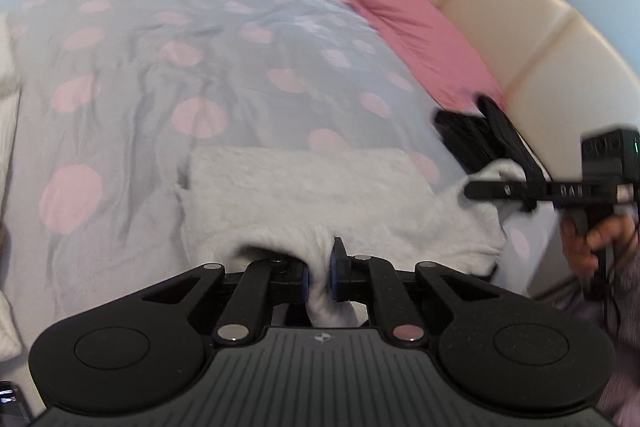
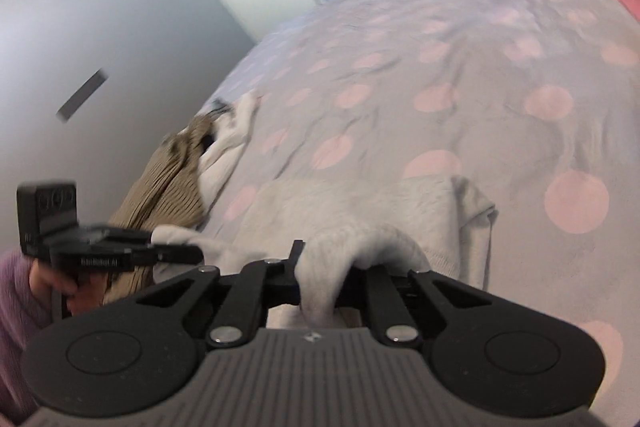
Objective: Fold clothes
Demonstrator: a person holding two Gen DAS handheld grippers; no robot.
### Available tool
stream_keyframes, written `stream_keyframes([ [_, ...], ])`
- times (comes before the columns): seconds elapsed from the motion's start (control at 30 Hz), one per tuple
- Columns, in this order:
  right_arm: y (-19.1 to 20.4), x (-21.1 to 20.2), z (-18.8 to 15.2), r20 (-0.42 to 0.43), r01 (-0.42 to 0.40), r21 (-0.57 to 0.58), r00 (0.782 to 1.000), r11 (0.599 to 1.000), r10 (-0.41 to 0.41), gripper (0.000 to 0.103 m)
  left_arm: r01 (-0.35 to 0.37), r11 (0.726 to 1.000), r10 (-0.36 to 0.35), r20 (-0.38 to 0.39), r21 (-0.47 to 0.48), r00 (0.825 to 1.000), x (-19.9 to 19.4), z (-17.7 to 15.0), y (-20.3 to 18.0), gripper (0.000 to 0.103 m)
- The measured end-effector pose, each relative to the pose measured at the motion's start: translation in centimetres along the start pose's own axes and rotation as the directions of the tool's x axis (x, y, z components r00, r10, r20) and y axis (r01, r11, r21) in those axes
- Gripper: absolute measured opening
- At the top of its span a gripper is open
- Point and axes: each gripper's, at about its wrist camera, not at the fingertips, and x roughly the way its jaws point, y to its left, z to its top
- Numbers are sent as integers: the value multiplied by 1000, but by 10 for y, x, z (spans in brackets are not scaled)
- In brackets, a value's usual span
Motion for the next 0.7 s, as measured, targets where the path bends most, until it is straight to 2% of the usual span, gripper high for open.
stream_keyframes([
  [0.17,-29,33,14,-57,76,122,996,990,-70,11,-5,992,0,-35,-128,999,33,14,28,8],
  [0.27,-46,47,19,-92,91,239,993,967,-71,15,22,969,-32,-35,-246,999,44,24,46,8],
  [0.33,-53,52,24,-89,72,321,995,944,-46,31,44,952,-53,-23,-304,998,48,28,53,9],
  [0.37,-56,52,26,-73,38,377,997,926,-11,55,54,944,-63,-16,-326,998,49,30,56,9],
  [0.4,-58,52,28,-52,2,427,998,904,23,72,65,935,-72,-8,-348,997,50,32,58,10],
  [0.43,-59,52,29,-35,-13,456,999,890,32,77,75,926,-81,0,-369,997,51,34,61,10],
  [0.53,-59,48,35,6,-11,499,1000,866,9,80,134,898,-120,60,-420,991,47,36,67,13],
  [0.63,-71,42,33,52,-52,598,998,800,27,81,156,878,-135,78,-453,988,47,38,73,16],
  [0.7,-72,38,34,68,-53,603,998,796,15,81,168,855,-132,107,-490,985,44,38,79,16],
])
